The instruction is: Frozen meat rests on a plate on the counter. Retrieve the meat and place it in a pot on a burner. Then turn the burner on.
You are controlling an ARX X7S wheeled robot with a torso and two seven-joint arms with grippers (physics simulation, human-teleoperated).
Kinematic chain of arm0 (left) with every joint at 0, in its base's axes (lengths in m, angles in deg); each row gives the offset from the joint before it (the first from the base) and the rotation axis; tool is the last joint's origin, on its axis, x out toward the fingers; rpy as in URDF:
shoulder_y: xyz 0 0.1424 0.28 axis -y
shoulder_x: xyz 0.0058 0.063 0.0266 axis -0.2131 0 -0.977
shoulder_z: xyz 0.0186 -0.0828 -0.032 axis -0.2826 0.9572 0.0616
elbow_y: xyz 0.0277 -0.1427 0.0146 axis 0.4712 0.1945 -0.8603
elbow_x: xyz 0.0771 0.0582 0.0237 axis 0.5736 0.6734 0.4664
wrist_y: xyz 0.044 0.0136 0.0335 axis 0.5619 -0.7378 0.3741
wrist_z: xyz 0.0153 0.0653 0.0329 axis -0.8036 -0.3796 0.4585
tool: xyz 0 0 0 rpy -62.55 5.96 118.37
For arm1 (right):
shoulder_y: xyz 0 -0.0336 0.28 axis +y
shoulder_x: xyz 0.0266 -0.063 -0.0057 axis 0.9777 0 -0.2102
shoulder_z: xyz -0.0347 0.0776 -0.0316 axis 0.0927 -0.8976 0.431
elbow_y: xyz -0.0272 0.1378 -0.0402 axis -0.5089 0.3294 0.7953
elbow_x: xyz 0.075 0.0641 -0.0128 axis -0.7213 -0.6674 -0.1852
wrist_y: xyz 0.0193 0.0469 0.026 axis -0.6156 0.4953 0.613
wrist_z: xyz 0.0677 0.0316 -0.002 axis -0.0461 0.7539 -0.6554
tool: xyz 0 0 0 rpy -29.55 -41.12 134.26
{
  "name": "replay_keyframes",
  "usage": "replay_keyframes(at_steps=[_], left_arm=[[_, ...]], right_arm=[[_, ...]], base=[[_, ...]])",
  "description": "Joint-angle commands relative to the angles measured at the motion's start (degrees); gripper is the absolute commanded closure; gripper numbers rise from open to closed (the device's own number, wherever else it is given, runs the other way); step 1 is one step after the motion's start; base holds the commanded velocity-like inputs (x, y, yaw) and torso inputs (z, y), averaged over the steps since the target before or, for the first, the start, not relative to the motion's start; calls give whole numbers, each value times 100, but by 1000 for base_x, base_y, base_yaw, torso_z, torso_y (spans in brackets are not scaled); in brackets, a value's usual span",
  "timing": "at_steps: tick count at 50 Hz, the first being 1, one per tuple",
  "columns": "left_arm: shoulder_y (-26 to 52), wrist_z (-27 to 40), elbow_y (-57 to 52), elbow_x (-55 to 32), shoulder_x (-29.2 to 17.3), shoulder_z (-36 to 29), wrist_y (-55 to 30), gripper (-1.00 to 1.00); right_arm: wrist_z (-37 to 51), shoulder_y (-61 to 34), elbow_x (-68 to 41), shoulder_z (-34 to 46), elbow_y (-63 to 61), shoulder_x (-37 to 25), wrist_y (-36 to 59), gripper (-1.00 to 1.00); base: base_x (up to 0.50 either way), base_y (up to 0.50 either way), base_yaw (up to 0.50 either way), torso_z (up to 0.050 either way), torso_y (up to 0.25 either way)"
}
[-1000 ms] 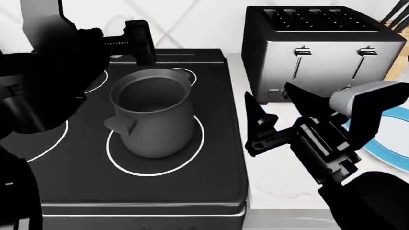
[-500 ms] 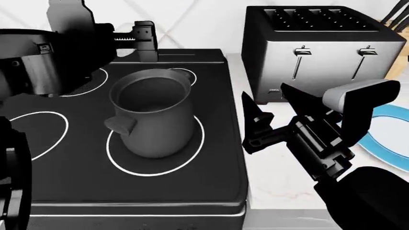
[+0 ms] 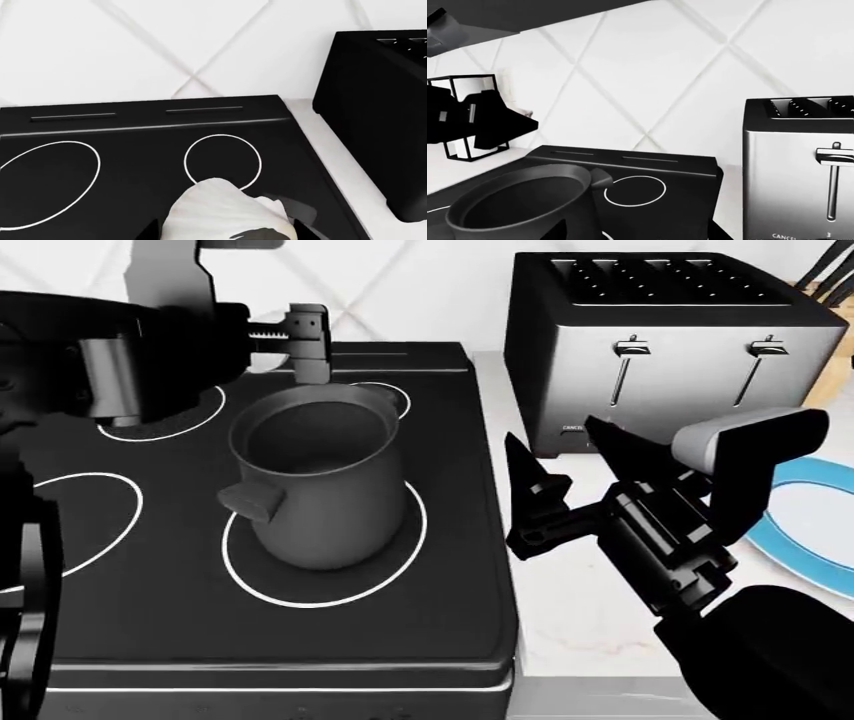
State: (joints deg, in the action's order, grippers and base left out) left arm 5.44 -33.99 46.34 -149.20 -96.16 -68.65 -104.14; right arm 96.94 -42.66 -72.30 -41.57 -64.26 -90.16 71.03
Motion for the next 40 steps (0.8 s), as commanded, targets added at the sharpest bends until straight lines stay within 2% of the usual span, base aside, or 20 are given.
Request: replay_keyframes(at_steps=[1,14,40], left_arm=[[113,-114,282,-26,39,-133,-16,100],[131,-165,263,-118,100,-215,-91,100],[84,327,-238,-879,196,-36,-524,100]], right_arm=[[-25,31,8,21,78,0,-52,-100],[-63,37,49,54,182,4,-123,-100],[-163,137,98,73,322,-3,-301,-100]], base=[[0,0,0,0,0],[0,0,0,0,1],[0,0,0,0,0]])
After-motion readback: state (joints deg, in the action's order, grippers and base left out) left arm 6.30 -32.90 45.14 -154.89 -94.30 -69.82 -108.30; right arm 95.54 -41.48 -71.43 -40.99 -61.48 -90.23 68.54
